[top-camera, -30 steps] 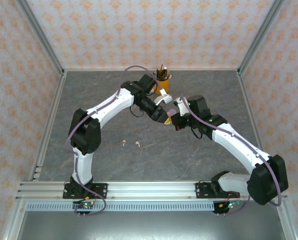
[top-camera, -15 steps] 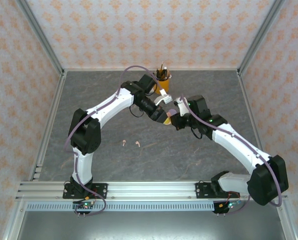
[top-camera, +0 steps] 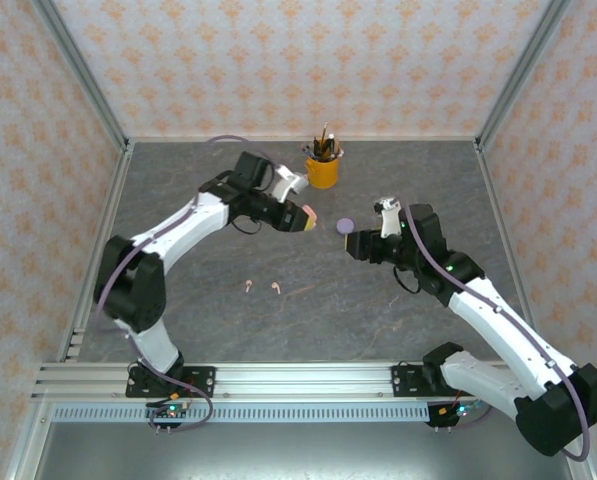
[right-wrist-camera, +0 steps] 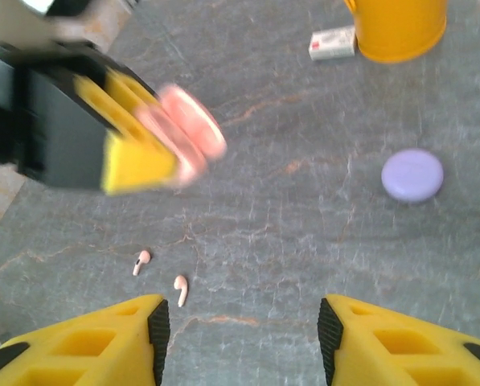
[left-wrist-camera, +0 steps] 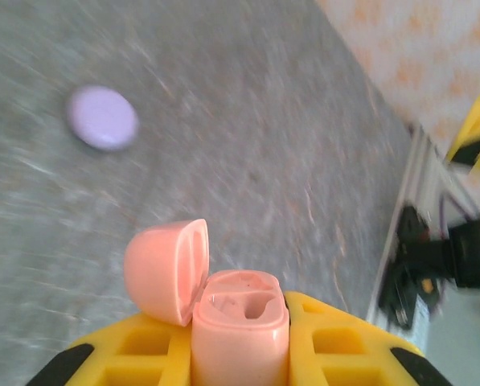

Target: Insert the wireless bluetooth earbuds into the charging case

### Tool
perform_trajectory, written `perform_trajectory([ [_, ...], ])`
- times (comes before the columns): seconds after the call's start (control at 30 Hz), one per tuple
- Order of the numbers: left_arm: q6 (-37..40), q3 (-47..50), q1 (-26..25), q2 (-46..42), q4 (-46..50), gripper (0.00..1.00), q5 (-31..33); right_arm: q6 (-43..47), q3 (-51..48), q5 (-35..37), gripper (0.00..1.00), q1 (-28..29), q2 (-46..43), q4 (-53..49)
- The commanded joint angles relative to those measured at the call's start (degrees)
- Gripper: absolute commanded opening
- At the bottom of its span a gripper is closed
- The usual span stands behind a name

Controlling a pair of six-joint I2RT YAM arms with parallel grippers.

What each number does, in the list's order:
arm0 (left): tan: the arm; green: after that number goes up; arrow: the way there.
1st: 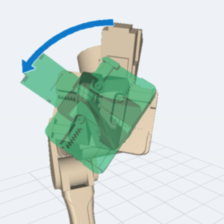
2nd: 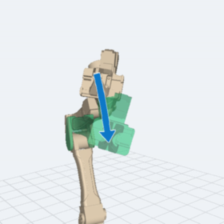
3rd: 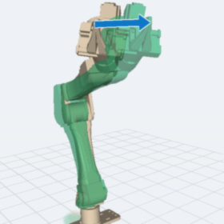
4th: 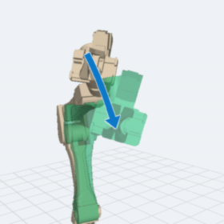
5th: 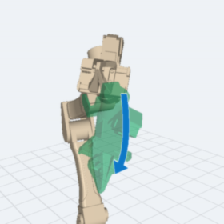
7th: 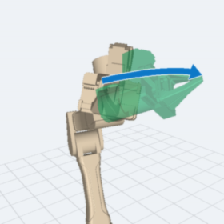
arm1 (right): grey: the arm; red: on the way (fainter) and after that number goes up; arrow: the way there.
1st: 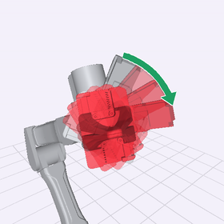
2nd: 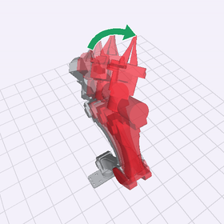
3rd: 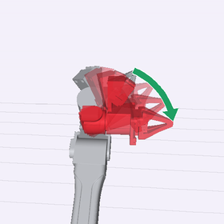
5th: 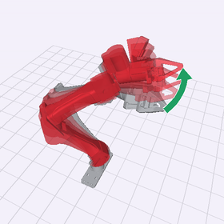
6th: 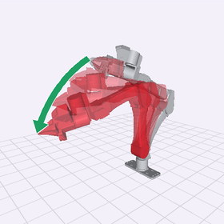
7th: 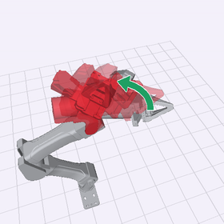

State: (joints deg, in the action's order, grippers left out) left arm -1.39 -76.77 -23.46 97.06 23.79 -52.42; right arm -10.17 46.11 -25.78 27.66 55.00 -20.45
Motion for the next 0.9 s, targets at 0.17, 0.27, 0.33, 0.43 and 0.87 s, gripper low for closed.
perform_trajectory([
  [0.17,-12.04,15.89,1.84,-14.41,-27.72,0.0,15.72,-7.91,-1.67,5.61,0.54,8.73,7.28,-2.38],
  [0.27,-13.11,19.81,1.92,-18.48,-31.05,0.0,21.67,-8.32,0.33,9.78,0.54,13.85,12.43,-2.23],
  [0.33,-13.87,21.73,2.15,-20.53,-32.57,0.0,24.73,-8.74,2.25,12.59,0.54,17.13,17.64,-2.14],
  [0.43,-15.16,22.99,2.95,-22.01,-33.28,0.0,27.46,-9.03,5.44,16.01,0.54,21.12,23.76,-2.14],
  [0.87,-22.17,26.97,10.94,-25.82,-35.92,0.0,35.43,-5.93,25.7,23.84,0.5,31.46,51.42,-7.25],
])
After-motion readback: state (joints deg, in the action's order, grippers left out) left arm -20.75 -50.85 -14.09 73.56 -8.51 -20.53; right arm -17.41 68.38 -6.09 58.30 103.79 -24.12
